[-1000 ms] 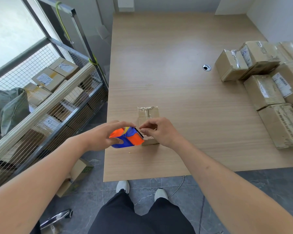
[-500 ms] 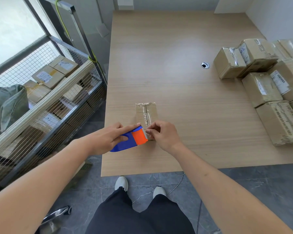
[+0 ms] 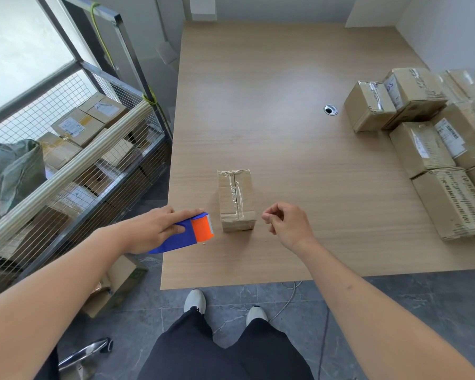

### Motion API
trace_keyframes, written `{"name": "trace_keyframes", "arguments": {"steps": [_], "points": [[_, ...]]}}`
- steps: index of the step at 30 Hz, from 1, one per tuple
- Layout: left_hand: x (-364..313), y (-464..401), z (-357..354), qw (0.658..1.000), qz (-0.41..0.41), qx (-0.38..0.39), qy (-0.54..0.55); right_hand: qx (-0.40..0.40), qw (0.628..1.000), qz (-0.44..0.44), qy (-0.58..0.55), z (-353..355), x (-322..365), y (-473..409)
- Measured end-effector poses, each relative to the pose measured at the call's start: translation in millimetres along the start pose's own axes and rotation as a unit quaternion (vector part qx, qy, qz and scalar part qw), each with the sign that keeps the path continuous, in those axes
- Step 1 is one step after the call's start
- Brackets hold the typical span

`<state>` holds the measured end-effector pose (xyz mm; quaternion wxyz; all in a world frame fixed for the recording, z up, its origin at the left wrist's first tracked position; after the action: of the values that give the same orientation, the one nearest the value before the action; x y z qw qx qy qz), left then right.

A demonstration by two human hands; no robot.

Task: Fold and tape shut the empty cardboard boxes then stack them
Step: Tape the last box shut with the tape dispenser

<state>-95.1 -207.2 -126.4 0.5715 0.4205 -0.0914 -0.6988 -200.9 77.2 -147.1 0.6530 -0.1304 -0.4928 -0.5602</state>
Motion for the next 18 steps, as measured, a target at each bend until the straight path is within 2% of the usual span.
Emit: {"name": "trace_keyframes", "arguments": {"steps": [14, 18], "points": [[12.6, -33.6, 6.1, 0.999, 0.020, -0.014, -0.047, 0.028, 0.999, -0.026, -0.027, -19.4, -31.2, -26.8], [12.6, -39.9, 7.8, 0.998, 0.024, -0.021, -0.058, 0.071, 0.995, -0.049, -0.041, -26.8, -35.5, -28.2]]}}
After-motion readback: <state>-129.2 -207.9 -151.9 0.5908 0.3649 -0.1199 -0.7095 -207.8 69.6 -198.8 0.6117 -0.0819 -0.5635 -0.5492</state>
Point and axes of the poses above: each hand's wrist, its own y-axis away from the middle knuckle, its own z-axis out of the back of the hand, x = y × z, the point moved 10 cm from there along -y, towards the middle knuckle, and after that the axes turned 9 degrees about x, right-handed, at the moved point
